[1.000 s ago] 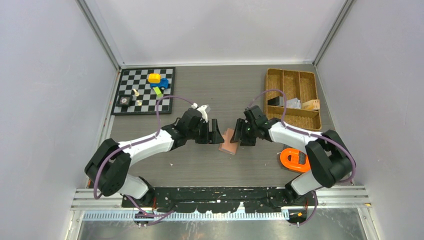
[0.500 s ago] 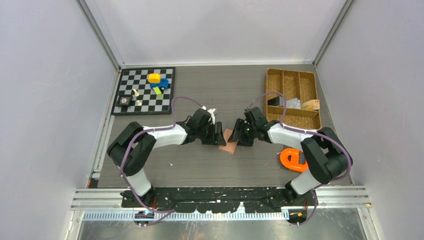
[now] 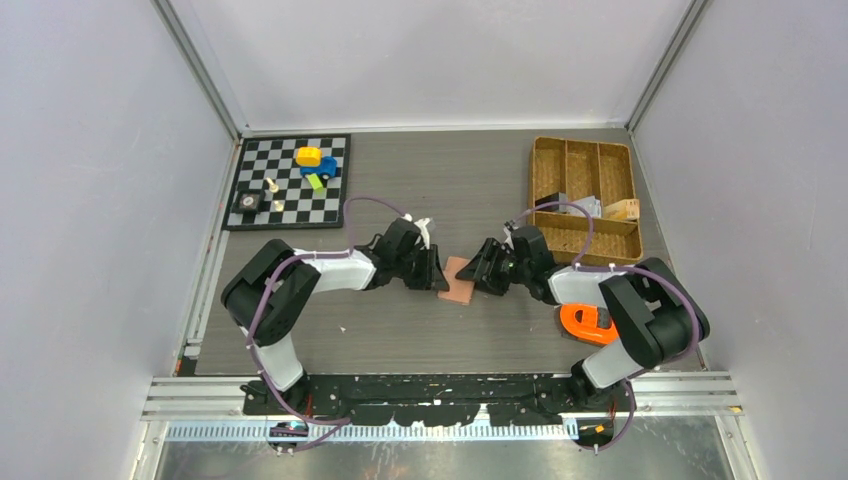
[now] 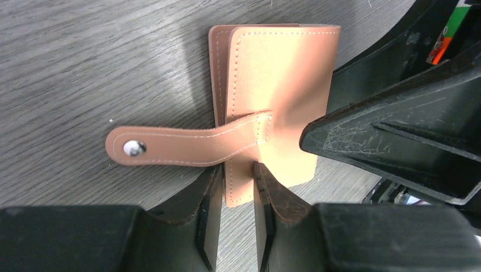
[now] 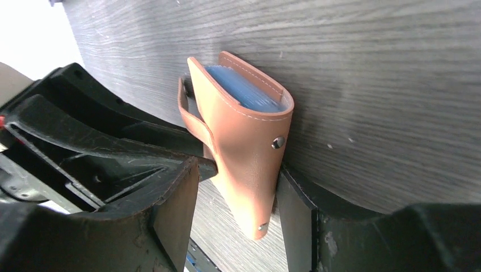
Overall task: Put the credit cards into the card holder
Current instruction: Close the card holder at the center of the board.
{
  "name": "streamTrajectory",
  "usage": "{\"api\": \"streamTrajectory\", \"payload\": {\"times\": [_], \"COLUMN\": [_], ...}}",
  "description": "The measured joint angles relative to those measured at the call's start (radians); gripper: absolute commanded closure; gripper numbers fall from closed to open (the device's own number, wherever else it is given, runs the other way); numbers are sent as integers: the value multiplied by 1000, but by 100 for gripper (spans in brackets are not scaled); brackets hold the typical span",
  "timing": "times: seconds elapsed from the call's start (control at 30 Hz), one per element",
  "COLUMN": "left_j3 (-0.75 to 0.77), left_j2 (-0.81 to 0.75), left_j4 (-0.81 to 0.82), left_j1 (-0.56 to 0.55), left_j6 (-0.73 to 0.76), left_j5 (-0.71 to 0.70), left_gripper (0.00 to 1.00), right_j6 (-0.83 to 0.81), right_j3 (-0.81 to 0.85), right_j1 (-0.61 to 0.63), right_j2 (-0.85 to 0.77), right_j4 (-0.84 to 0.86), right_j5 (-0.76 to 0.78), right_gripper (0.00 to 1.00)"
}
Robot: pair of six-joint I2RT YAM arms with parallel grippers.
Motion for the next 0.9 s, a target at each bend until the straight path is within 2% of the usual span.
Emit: {"api": "streamTrajectory", "payload": {"times": [0.1, 0.2, 0.3, 0.4, 0.43, 0.5, 0.53, 0.6, 0.77, 0.9], "left_j3": [-19, -37, -48, -56, -58, -59, -59, -57, -60, -66], "left_j2": [0, 1, 2, 5, 5, 5, 5, 0, -47, -185], "left_j4": [33, 65, 92, 117, 122, 130, 136, 156, 126, 6], "left_j1": [10, 19, 25, 26, 27, 31, 31, 34, 92, 168], "left_j6": [-23, -43, -50, -51, -51, -51, -51, -58, -41, 3], "left_j5": [18, 35, 51, 62, 64, 74, 78, 102, 110, 81], "left_gripper": [78, 78, 78, 75, 70, 50, 42, 36, 27, 23], "right_j6": [19, 39, 51, 47, 46, 38, 29, 0, -152, -291], "right_j3": [-19, -41, -58, -66, -66, -64, -60, -41, 135, 370], "right_j1": [-9, -13, -13, -13, -13, -12, -11, -8, 5, 9], "right_j2": [47, 95, 124, 125, 122, 94, 69, 16, -148, -220], "right_j4": [124, 251, 322, 322, 317, 298, 264, 168, -250, -594], "right_j5": [-35, -62, -70, -58, -57, -58, -55, -45, 73, 247], "right_gripper": [45, 53, 65, 81, 85, 90, 91, 94, 98, 99]}}
